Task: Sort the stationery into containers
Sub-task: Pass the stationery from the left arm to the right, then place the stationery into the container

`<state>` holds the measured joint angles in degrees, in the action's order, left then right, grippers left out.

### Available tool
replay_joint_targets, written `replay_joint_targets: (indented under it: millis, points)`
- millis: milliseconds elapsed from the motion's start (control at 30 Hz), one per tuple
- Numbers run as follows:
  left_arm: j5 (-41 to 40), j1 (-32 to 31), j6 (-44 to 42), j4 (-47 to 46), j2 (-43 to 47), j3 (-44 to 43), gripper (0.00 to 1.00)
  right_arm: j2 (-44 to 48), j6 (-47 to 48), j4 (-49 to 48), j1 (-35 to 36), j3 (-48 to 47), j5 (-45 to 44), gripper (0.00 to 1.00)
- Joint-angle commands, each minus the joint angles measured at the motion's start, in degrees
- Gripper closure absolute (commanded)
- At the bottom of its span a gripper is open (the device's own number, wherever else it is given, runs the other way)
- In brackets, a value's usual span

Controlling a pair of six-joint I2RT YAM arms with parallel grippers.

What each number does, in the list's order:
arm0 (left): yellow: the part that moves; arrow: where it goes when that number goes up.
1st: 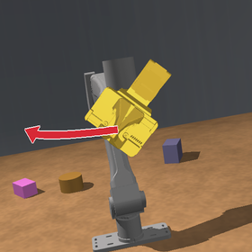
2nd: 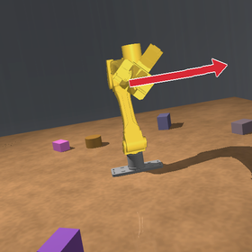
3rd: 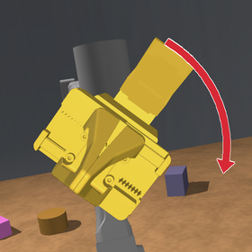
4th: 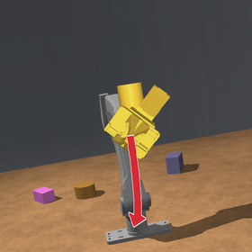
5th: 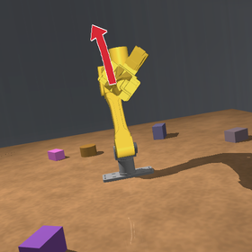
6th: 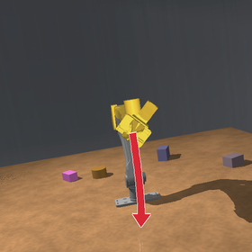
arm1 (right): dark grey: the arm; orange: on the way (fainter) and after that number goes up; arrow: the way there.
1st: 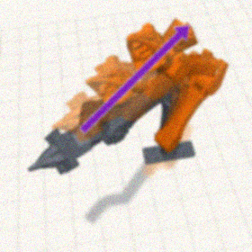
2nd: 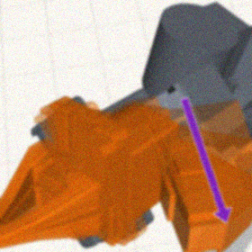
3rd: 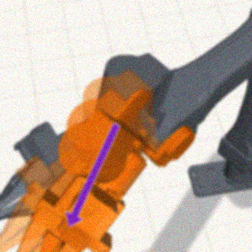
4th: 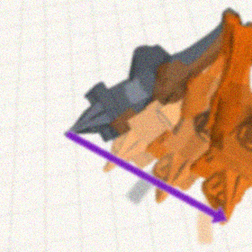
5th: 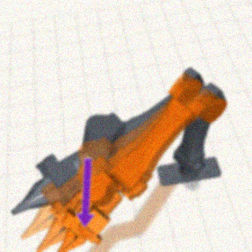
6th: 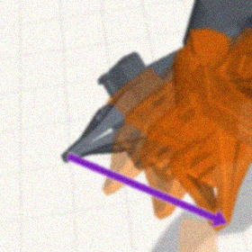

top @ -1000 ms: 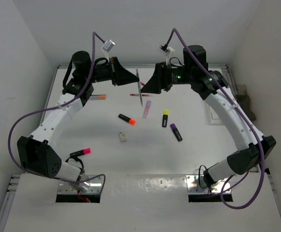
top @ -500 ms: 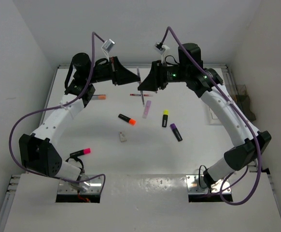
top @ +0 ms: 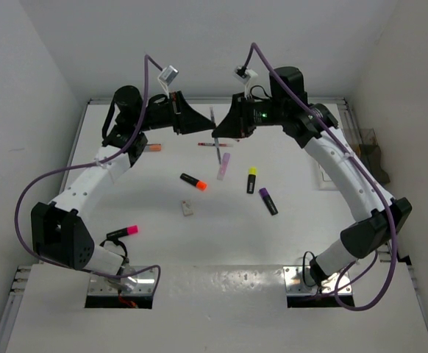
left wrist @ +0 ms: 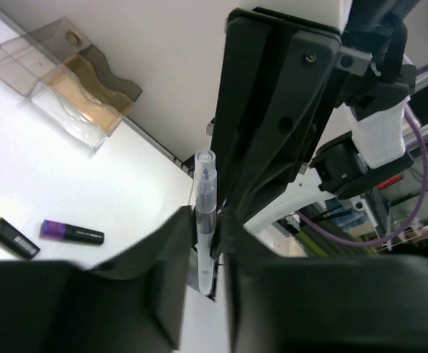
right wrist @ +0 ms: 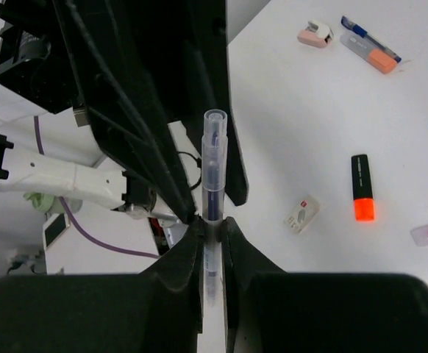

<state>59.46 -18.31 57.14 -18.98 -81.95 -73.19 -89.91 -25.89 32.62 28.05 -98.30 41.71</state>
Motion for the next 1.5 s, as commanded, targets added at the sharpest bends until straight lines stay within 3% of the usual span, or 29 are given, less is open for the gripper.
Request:
replay_joint_targets:
  millis: [0, 33, 133, 200, 233, 367, 533, 700, 867, 1100, 1300, 1467]
  points:
    - [1.27, -0.42, -0.45, -0.27, 1.97, 0.24, 0.62, 1.92, 3.38, -1.78, 0.69, -1.98, -1.54, 1.0]
    - [1.18, -0.24, -1.5, 1.21, 2.15, 0.06, 0.54, 2.28, 4.17, -0.99, 0.69, -1.46, -2.68, 1.0]
    - [0.31, 0.29, -3.62, 4.38, 2.76, -0.2, 0.43, 4.74, 6.98, 0.77, 0.69, -0.49, -5.05, 1.0]
    - [-0.4, 0.99, -4.76, 5.88, 3.2, -0.11, 0.22, 6.93, 9.8, 1.74, 0.6, 0.74, -6.64, 1.0]
    - [-0.75, 1.16, -5.2, 7.37, 3.29, -0.2, 0.0, 7.72, 10.94, 2.96, 0.6, 1.09, -8.3, 1.0]
    - [-2.41, 3.97, -9.67, 14.13, 3.29, -2.57, 0.0, 11.59, 14.9, 5.34, -0.89, 4.25, -12.7, 1.0]
    - [-6.01, 9.06, -23.64, 30.8, 0.75, -10.46, 0.0, 13.44, 20.34, 10.78, -7.39, 4.53, -19.64, 1.0]
    - [-12.17, 10.83, -37.18, 41.65, -1.02, -14.88, 0.0, 12.13, 38.34, 15.37, -15.91, 4.51, -33.7, 1.0]
    - [-13.06, 10.92, -39.22, 39.38, -0.4, -10.32, 0.0, 10.02, 57.77, 8.36, -26.72, 9.08, -38.98, 1.0]
    - [-12.44, 11.19, -39.48, 36.12, -1.45, -7.41, 0.0, 2.82, 80.69, 0.34, -37.54, 12.26, -32.75, 1.0]
    - [-9.46, 13.38, -38.25, 32.79, -1.98, -3.46, 0.0, -6.85, 88.28, 1.66, -40.53, 6.02, -33.1, 1.0]
    - [-7.52, 15.66, -37.99, 30.24, -2.69, -0.82, 0.0, -9.32, 93.38, -6.41, -41.5, 8.73, -32.58, 1.0]
